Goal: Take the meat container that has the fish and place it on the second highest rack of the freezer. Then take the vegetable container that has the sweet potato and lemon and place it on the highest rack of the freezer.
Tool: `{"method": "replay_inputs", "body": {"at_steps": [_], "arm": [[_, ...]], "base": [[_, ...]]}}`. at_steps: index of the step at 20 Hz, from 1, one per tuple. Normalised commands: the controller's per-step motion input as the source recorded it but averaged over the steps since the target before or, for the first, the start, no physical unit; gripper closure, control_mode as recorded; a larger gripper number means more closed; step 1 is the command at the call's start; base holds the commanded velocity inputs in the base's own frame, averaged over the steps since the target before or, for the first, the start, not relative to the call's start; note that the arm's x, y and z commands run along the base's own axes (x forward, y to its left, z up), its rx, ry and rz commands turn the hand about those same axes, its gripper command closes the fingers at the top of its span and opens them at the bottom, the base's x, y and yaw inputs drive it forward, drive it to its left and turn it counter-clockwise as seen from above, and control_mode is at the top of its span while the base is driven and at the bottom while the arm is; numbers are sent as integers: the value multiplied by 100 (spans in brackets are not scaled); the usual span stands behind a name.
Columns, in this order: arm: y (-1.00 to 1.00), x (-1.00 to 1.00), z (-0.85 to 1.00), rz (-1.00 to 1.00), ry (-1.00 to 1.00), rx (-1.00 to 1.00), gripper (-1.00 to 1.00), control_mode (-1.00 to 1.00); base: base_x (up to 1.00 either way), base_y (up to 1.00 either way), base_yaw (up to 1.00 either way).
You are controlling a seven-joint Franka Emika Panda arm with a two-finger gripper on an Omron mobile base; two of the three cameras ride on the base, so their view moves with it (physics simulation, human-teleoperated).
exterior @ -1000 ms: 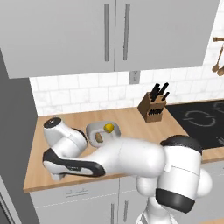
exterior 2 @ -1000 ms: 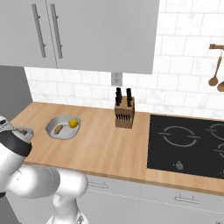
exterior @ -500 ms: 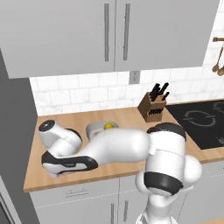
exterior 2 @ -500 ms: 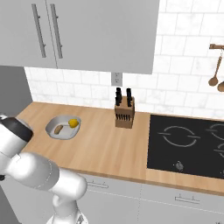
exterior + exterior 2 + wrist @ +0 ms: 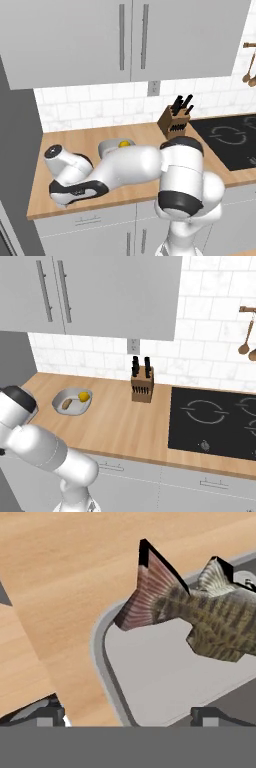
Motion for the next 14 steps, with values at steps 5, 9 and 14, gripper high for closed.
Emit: {"method": "replay_inputs", "body": {"at_steps": [5, 9, 14], "arm": [[0, 20, -30, 0, 0, 0, -100, -100], [0, 13, -21, 0, 0, 0, -100, -100], [0, 2, -23, 0, 0, 0, -100, -100]], "base": [[0, 0, 0], [0, 0, 0], [0, 0, 0]]}}
